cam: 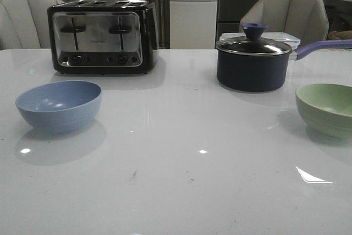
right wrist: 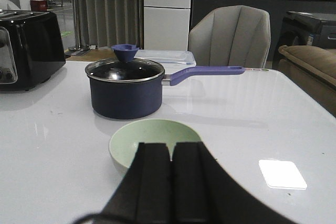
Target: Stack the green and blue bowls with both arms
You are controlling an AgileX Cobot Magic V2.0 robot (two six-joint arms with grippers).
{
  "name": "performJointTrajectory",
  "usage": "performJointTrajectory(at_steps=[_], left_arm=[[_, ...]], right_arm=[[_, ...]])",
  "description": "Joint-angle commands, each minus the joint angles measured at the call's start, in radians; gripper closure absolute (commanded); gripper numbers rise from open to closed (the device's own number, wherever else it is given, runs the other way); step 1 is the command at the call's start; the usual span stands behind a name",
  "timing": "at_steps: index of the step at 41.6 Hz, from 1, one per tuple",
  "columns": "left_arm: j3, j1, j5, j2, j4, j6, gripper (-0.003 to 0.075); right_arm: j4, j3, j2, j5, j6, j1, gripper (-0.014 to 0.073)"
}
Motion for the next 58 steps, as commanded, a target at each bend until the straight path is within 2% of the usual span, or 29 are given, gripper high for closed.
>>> performJointTrajectory(at_steps=[1, 13, 16, 20, 26, 34, 43, 48, 58], left_arm=[[0.003, -0.008, -0.093, -0.020, -0.007, -0.013, 0.0627], [0.003, -0.008, -0.114, -0.020, -0.007, -0.013, 0.0627], [0.001, -0.008, -0.162, -0.020, -0.005, -0.013, 0.0627], [-0.028, -0.008, -0.219, -0.020, -0.005, -0.013, 0.0627], [-0.160, -0.008, -0.207, -0.017, 0.003, -0.013, 0.0627], [-0.408, -0.008, -0.050, 0.031, 0.086, -0.013, 0.0627], [-0.666, -0.008, 0.164, 0.186, 0.088, -0.013, 0.0627], [-0.728, -0.008, 0.284, 0.279, 0.081, -0.013, 0.0627], [-0.733, -0.008, 0.476, 0.415, 0.081, -0.013, 0.0627]], right_arm=[[-0.008, -0.003, -0.020, -0.086, 0.000, -0.008, 0.0540], [-0.008, -0.004, -0.020, -0.103, 0.000, -0.008, 0.0540], [-0.005, -0.011, -0.020, -0.107, 0.000, -0.008, 0.0540], [-0.005, -0.066, -0.020, -0.091, 0.000, -0.008, 0.0540], [-0.005, -0.232, -0.019, -0.013, 0.000, -0.008, 0.0540], [-0.005, -0.490, 0.061, 0.148, 0.000, -0.008, 0.0540], [-0.005, -0.723, 0.268, 0.363, 0.000, -0.008, 0.0540], [-0.005, -0.756, 0.363, 0.447, 0.000, -0.008, 0.0540], [-0.005, -0.749, 0.535, 0.614, 0.000, -0.008, 0.0540]])
